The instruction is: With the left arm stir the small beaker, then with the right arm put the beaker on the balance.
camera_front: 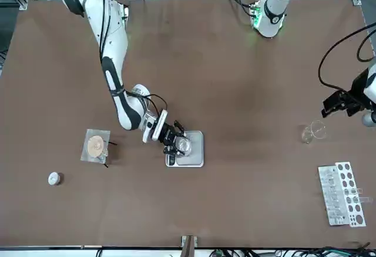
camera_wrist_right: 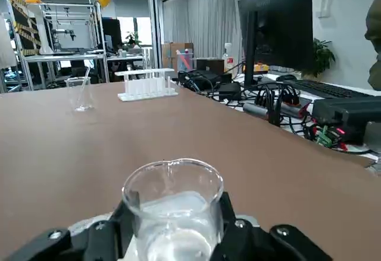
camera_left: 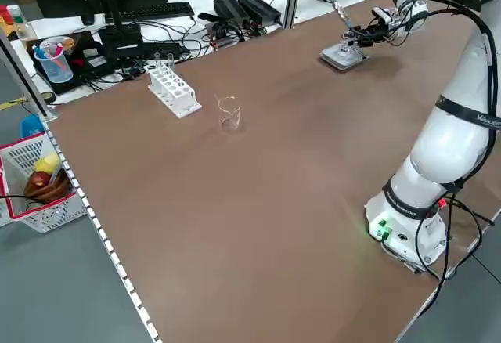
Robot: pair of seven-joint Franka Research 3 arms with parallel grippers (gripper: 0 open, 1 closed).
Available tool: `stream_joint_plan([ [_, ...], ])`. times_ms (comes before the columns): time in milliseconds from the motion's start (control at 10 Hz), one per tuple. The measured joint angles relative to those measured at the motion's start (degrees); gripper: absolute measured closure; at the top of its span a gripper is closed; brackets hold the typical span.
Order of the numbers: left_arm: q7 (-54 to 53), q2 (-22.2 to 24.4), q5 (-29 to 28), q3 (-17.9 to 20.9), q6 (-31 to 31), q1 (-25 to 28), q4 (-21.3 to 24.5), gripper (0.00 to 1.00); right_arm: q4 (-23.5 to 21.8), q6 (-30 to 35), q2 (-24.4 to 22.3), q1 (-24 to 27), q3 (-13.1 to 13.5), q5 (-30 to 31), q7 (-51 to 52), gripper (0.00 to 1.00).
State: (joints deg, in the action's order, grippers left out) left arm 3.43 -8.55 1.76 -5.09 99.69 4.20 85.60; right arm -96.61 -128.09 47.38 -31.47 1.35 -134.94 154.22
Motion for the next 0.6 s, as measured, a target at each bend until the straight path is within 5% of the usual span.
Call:
stream_joint_plan([
  [400,-0.01,0.0,0.0,-0.07,0.0,-0.04,-0.02,0.01,0.14,-0.32,0.04,0.0,0.03,-0.01,-0.74,0.37],
  [600,-0.02,0.01,0.0,-0.1,0.0,-0.11,-0.04,0.01,0.28,-0.32,0.04,0.0,0.03,-0.03,-0.98,0.14],
])
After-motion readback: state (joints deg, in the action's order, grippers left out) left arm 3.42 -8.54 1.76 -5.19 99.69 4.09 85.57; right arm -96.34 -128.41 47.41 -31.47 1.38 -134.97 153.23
